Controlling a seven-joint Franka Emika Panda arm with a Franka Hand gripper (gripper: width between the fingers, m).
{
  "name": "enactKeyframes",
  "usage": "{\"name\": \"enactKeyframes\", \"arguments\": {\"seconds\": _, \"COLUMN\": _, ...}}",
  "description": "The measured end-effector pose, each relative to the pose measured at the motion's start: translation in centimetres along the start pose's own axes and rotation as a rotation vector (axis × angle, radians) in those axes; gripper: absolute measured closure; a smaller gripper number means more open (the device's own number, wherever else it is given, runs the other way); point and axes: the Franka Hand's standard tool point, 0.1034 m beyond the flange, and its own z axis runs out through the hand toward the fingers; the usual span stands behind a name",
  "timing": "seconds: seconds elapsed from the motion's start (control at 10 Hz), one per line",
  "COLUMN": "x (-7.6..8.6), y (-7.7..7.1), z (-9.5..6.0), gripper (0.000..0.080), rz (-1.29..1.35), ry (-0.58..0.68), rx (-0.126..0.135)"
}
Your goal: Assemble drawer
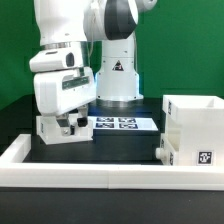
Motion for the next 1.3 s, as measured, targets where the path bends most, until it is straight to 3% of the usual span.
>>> {"name": "enactKeyframes", "arguments": {"seconds": 0.2, "x": 0.1, "y": -0.4, "z": -0.4, "gripper": 0.0151, "rz": 0.251, "ry": 0.008, "rx": -0.041}}
{"name": "enactKeyframes", "arguments": {"seconds": 0.5, "x": 0.3, "y": -0.7, "z": -2.0, "gripper": 0.0151, "rz": 0.535, "ry": 0.01, "rx": -0.058}}
{"name": "enactKeyframes", "arguments": {"seconds": 0.9, "x": -1.3, "y": -4.8, "z": -3.5, "gripper": 0.0151, "rz": 0.564, "ry": -0.025, "rx": -0.08}}
{"name": "enactKeyframes", "arguments": {"seconds": 1.1, "x": -1.7, "y": -6.6, "z": -3.1, "gripper": 0.0151, "rz": 0.576, "ry": -0.031, "rx": -0.076}}
{"name": "enactKeyframes", "arguments": {"seconds": 1.3, "x": -1.3, "y": -7.0, "z": -2.6, "gripper": 0.0151, "rz": 0.578, "ry": -0.028, "rx": -0.073}}
